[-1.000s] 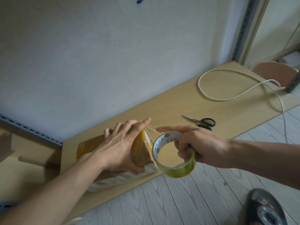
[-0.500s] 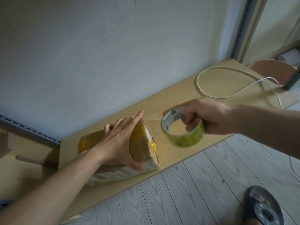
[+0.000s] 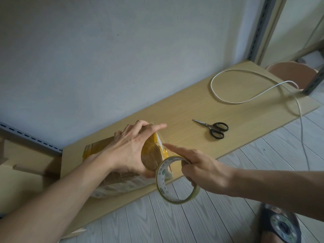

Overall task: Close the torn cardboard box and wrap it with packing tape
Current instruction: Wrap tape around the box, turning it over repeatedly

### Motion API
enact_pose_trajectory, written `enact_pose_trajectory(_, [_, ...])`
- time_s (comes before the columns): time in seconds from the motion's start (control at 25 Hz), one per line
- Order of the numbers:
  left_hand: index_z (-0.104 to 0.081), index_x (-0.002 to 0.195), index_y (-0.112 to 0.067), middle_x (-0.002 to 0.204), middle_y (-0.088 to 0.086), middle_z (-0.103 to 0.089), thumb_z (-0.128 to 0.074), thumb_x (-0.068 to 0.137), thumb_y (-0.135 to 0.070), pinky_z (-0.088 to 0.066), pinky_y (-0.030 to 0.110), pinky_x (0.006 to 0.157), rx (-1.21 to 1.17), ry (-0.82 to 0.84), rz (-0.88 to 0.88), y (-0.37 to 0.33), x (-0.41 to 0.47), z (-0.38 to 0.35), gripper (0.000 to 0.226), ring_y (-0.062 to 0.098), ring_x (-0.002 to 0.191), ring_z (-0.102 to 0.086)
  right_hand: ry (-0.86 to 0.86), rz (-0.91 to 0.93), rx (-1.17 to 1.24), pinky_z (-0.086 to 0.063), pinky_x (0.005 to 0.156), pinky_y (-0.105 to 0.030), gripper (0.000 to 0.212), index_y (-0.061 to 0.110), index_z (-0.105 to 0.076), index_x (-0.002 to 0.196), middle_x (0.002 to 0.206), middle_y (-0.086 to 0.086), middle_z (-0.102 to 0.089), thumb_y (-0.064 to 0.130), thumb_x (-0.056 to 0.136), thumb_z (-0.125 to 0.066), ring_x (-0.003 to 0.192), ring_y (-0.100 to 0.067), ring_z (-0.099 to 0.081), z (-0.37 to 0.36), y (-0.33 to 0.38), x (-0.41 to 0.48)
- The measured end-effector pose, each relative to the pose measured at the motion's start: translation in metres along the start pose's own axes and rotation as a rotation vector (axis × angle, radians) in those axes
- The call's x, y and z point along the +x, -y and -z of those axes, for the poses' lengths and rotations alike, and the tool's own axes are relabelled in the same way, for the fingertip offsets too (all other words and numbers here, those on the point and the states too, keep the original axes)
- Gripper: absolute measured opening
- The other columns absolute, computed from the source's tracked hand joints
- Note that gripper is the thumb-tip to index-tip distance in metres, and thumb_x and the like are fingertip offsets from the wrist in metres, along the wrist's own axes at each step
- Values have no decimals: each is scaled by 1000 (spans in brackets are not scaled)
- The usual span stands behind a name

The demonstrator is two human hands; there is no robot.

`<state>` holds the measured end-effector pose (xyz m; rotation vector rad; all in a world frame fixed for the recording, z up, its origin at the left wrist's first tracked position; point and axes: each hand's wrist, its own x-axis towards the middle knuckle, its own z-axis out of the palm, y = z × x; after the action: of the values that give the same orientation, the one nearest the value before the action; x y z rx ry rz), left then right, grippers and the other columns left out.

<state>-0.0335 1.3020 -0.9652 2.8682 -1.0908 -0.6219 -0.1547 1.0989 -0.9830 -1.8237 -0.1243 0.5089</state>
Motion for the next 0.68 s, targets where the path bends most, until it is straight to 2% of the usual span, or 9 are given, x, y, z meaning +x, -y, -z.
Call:
enact_pose_trajectory(0.12, [-16, 144, -57, 141, -14, -26, -77, 39, -79, -38, 55, 109, -12, -48, -21, 4, 2, -3, 123, 20, 134, -37, -15, 25, -82, -38, 47, -17, 78, 39, -22, 154, 49, 24, -48, 2, 89, -43, 45, -1, -45, -5, -2, -1])
enact_pose_trajectory(0.24, [-24, 142, -49, 143, -16, -29, -80, 39, -78, -40, 54, 108, -40, -84, -35, 9, 2, -7, 121, 17, 133, -39, -41, 48, -144, -38, 44, -14, 84, 38, -20, 155, 60, 19, -38, 2, 84, -48, 45, 5, -47, -14, 1, -1])
enact_pose_trajectory(0.32, [-27, 140, -47, 143, -15, -32, -80, 38, -77, -42, 53, 107, -65, -110, -29, 12, 6, -8, 119, 17, 132, -40, -68, 52, -113, -39, 44, -15, 84, 42, -23, 153, 62, 18, -44, 3, 83, -48, 47, 0, -49, -14, 0, 3])
enact_pose_trajectory(0.4, [-31, 138, -45, 141, -13, -35, -81, 39, -78, -44, 52, 105, -106, -163, 0, 15, 14, -6, 116, 17, 129, -43, -120, 55, -85, -41, 45, -16, 78, 43, -30, 151, 65, 17, -49, 4, 85, -47, 47, -2, -51, -9, -1, 9])
enact_pose_trajectory(0.48, [-32, 137, -44, 139, -11, -38, -80, 39, -78, -46, 50, 103, -128, -195, 44, 20, 24, -3, 114, 18, 125, -46, -167, 41, -40, -39, 43, -14, 68, 42, -39, 146, 67, 19, -49, 6, 88, -47, 44, 2, -50, -5, 0, 17])
enact_pose_trajectory(0.6, [-34, 136, -43, 138, -8, -40, -78, 37, -78, -47, 49, 102, -141, -220, 98, 26, 34, 1, 114, 21, 124, -49, -219, 4, 132, -39, 46, -13, 60, 39, -52, 136, 61, 18, -55, 4, 87, -49, 49, 5, -50, 3, -2, 29])
enact_pose_trajectory(0.68, [-35, 136, -42, 138, -7, -41, -74, 37, -80, -47, 49, 102, -152, -242, 165, 30, 41, 3, 113, 22, 124, -49, -256, -4, 189, -41, 50, -17, 58, 37, -60, 125, 56, 21, -56, -1, 83, -48, 54, 1, -51, 9, -7, 34])
